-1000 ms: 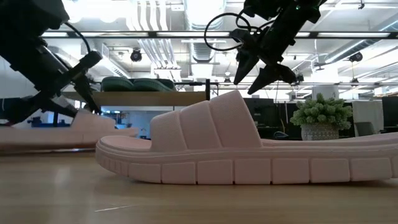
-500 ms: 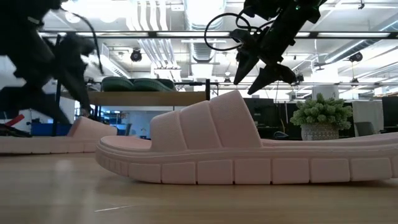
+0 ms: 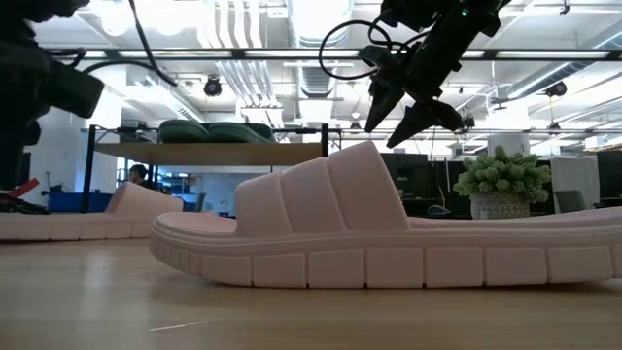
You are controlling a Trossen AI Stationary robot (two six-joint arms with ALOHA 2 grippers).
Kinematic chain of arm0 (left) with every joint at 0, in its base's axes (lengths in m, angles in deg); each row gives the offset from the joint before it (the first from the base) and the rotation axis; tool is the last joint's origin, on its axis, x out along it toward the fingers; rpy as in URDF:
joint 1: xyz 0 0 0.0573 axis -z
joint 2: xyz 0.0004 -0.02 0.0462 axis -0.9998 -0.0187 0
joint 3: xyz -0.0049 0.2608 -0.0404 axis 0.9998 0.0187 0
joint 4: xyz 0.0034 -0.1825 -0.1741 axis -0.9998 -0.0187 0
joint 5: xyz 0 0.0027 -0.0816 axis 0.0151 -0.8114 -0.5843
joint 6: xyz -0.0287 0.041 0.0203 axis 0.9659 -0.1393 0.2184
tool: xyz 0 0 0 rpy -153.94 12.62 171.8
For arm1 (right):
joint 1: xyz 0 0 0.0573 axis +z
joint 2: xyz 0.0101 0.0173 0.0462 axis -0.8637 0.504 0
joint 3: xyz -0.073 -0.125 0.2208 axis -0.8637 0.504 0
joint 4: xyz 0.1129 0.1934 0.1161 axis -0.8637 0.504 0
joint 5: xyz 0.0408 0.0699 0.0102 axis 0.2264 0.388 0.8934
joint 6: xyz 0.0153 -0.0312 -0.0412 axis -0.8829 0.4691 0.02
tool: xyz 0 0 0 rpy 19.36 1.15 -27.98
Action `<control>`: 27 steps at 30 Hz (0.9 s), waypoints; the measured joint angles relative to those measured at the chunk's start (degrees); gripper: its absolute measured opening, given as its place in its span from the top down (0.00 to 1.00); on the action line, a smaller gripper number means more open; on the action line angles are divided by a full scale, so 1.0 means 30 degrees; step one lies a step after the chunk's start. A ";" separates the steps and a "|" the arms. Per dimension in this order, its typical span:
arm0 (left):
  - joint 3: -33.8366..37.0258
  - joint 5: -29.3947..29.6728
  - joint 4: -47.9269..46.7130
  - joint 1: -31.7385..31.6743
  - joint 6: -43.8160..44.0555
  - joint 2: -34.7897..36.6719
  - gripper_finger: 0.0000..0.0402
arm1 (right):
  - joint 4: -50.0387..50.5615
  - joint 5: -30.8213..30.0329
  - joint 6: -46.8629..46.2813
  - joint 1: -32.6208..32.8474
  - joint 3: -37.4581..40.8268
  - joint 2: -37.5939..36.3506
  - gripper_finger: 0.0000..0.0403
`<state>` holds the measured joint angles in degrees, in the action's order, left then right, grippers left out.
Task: Pick and place slides into the shelf
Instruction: Put the left pink slide under the shelf
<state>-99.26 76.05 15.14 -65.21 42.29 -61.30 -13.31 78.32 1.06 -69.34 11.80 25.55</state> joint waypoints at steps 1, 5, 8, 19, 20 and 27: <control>-0.0055 0.0407 -0.0049 0.0000 -0.0125 0.0013 0.72 | -0.0007 0.0000 0.0000 0.0000 0.0000 0.0000 0.44; 0.0112 0.1191 -0.0170 -0.0007 -0.0269 0.0022 0.90 | -0.0029 -0.0020 0.0000 0.0000 0.0000 0.0000 0.44; 0.0596 0.1207 -0.0878 0.0000 0.0210 -0.0410 0.98 | -0.0044 -0.0239 0.0000 0.0000 0.0000 0.0000 0.44; 0.1217 0.1694 0.2884 -0.0007 0.0742 -0.2646 0.96 | -0.0089 -0.0503 -0.0087 -0.0007 0.0058 0.0000 0.44; 0.1217 0.1785 0.3349 -0.0007 0.0728 -0.2857 0.96 | -0.0094 -0.0503 -0.0095 -0.0007 0.0070 0.0000 0.44; 0.0998 0.2431 0.5112 -0.0006 0.0726 -0.3776 0.96 | -0.0087 -0.0503 -0.0066 -0.0007 0.0086 0.0000 0.44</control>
<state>-96.26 83.34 30.47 -65.22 44.47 -72.63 -13.57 76.81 0.86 -69.36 12.06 25.55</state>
